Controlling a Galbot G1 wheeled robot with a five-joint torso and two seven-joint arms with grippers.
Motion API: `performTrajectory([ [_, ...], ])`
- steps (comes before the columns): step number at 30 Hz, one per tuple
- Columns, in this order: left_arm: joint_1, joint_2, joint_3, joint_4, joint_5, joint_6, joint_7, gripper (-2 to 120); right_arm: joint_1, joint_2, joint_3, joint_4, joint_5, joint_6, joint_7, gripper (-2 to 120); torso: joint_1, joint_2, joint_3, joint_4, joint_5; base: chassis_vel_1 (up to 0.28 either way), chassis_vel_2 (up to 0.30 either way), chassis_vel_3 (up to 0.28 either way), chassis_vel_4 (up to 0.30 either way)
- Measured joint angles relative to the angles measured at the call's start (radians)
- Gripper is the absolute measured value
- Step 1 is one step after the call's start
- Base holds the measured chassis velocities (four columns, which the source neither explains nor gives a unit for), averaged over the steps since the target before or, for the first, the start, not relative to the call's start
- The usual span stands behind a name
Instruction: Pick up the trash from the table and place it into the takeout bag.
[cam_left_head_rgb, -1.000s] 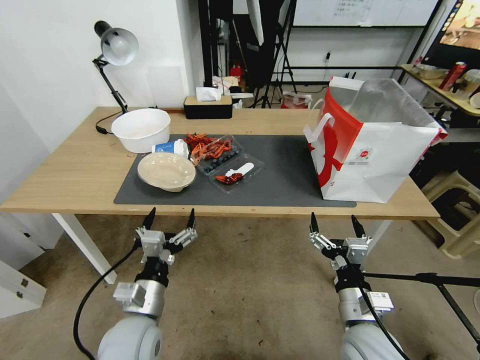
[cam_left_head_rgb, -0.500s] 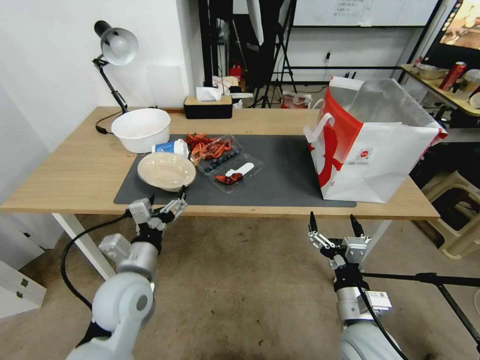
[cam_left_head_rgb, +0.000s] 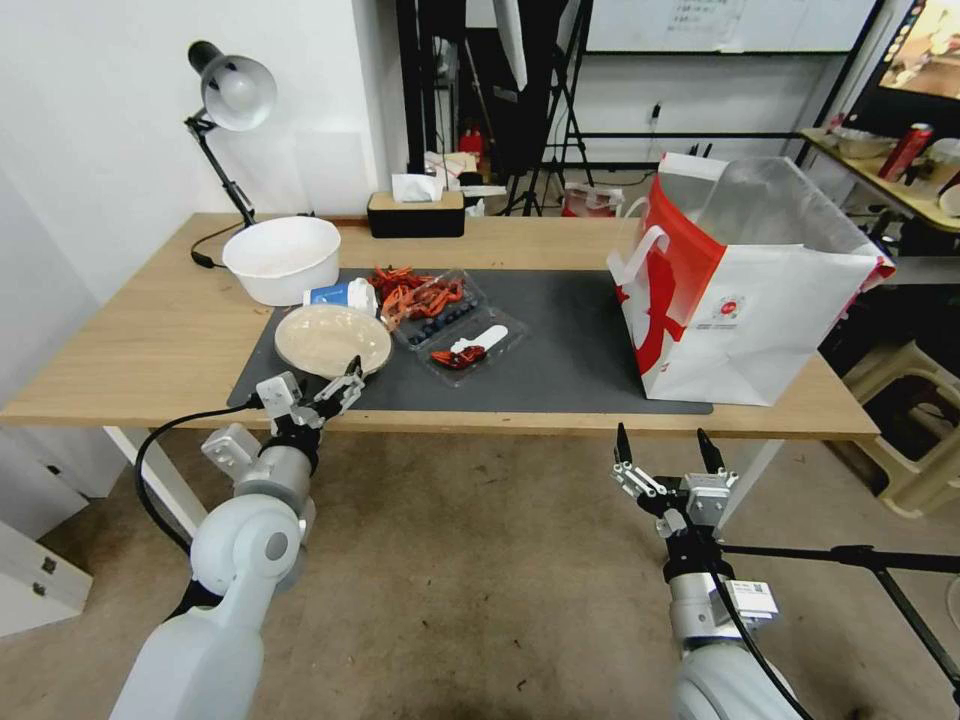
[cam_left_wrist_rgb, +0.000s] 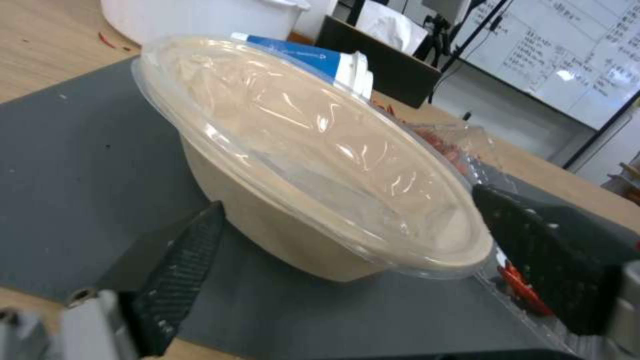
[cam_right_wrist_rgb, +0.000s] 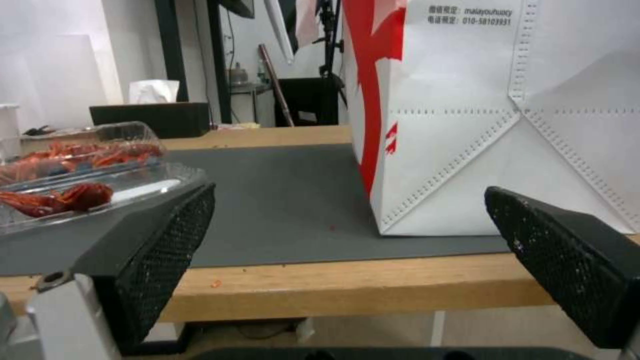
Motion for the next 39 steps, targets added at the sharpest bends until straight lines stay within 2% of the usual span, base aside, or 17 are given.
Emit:
performTrajectory([
  [4, -0.025, 0.012, 0.012, 0.017, -0.009, 0.010, -0.011, 73, 0.000, 0.003, -0.001, -0.004, -0.004, 0.002, 0.001, 100, 0.000, 0.000, 0.000, 0.0000, 0.0000, 0.000, 0.000, 0.000, 0.000],
  [6, -0.029, 0.013, 0.014, 0.018, -0.012, 0.014, -0.014, 71, 0.000, 0.004, -0.001, -0.004, -0.005, 0.003, 0.002, 100, 0.000, 0.000, 0.000, 0.0000, 0.0000, 0.000, 0.000, 0.000, 0.000],
  [8, -0.038, 0.017, 0.018, 0.023, -0.016, 0.023, -0.024, 58, 0.000, 0.005, -0.001, -0.005, -0.007, 0.004, 0.002, 100, 0.000, 0.000, 0.000, 0.0000, 0.0000, 0.000, 0.000, 0.000, 0.000],
  [9, -0.038, 0.017, 0.018, 0.023, -0.016, 0.023, -0.024, 58, 0.000, 0.005, -0.001, -0.005, -0.007, 0.004, 0.002, 100, 0.000, 0.000, 0.000, 0.0000, 0.0000, 0.000, 0.000, 0.000, 0.000],
  [12, -0.042, 0.022, 0.019, 0.025, -0.020, 0.032, -0.034, 45, 0.000, 0.005, -0.001, -0.006, -0.010, 0.006, 0.003, 100, 0.000, 0.000, 0.000, 0.0000, 0.0000, 0.000, 0.000, 0.000, 0.000],
  [14, -0.042, 0.023, 0.019, 0.025, -0.021, 0.034, -0.036, 41, -0.001, 0.005, -0.001, -0.006, -0.011, 0.007, 0.003, 100, 0.000, 0.000, 0.000, 0.0000, 0.0000, 0.000, 0.000, 0.000, 0.000],
  [16, -0.042, 0.027, 0.019, 0.025, -0.023, 0.039, -0.042, 29, -0.001, 0.007, -0.001, -0.006, -0.013, 0.008, 0.003, 100, 0.000, 0.000, 0.000, 0.0000, 0.0000, 0.000, 0.000, 0.000, 0.000],
  [17, -0.042, 0.027, 0.019, 0.025, -0.023, 0.039, -0.042, 29, -0.001, 0.007, -0.001, -0.006, -0.013, 0.008, 0.003, 100, 0.000, 0.000, 0.000, 0.0000, 0.0000, 0.000, 0.000, 0.000, 0.000],
  [20, -0.038, 0.030, 0.014, 0.022, -0.024, 0.041, -0.044, 17, -0.001, 0.008, -0.003, -0.006, -0.016, 0.009, 0.003, 100, 0.000, 0.000, 0.000, 0.0000, 0.0000, 0.000, 0.000, 0.000, 0.000],
  [21, -0.038, 0.030, 0.014, 0.022, -0.024, 0.041, -0.044, 17, -0.001, 0.008, -0.003, -0.006, -0.016, 0.009, 0.003, 100, 0.000, 0.000, 0.000, 0.0000, 0.0000, 0.000, 0.000, 0.000, 0.000],
  [23, -0.027, 0.036, 0.007, 0.011, -0.025, 0.040, -0.036, 5, -0.001, 0.009, -0.006, -0.006, -0.019, 0.010, 0.004, 100, 0.000, 0.000, 0.000, 0.0000, 0.0000, 0.000, 0.000, 0.000, 0.000],
  [26, -0.019, 0.041, 0.001, 0.005, -0.020, 0.034, -0.022, 0, -0.001, 0.009, -0.009, -0.004, -0.021, 0.010, 0.004, 100, 0.000, 0.000, 0.000, 0.0000, 0.0000, 0.000, 0.000, 0.000, 0.000],
  [35, -0.008, 0.055, -0.003, -0.002, 0.018, -0.018, 0.038, 0, -0.003, 0.012, -0.012, -0.002, -0.027, 0.011, 0.006, 100, 0.000, 0.000, 0.000, 0.0001, 0.0000, 0.000, 0.000, 0.000, 0.000],
  [38, -0.009, 0.066, -0.001, 0.002, 0.065, -0.091, 0.139, 0, -0.004, 0.013, -0.012, -0.002, -0.028, 0.012, 0.007, 100, 0.000, 0.000, 0.000, 0.0000, 0.0001, 0.000, 0.000, 0.000, 0.000],
  [39, -0.009, 0.066, -0.001, 0.002, 0.065, -0.091, 0.139, 0, -0.004, 0.013, -0.012, -0.002, -0.028, 0.012, 0.007, 100, 0.000, 0.000, 0.000, 0.0000, 0.0001, 0.000, 0.000, 0.000, 0.000],
])
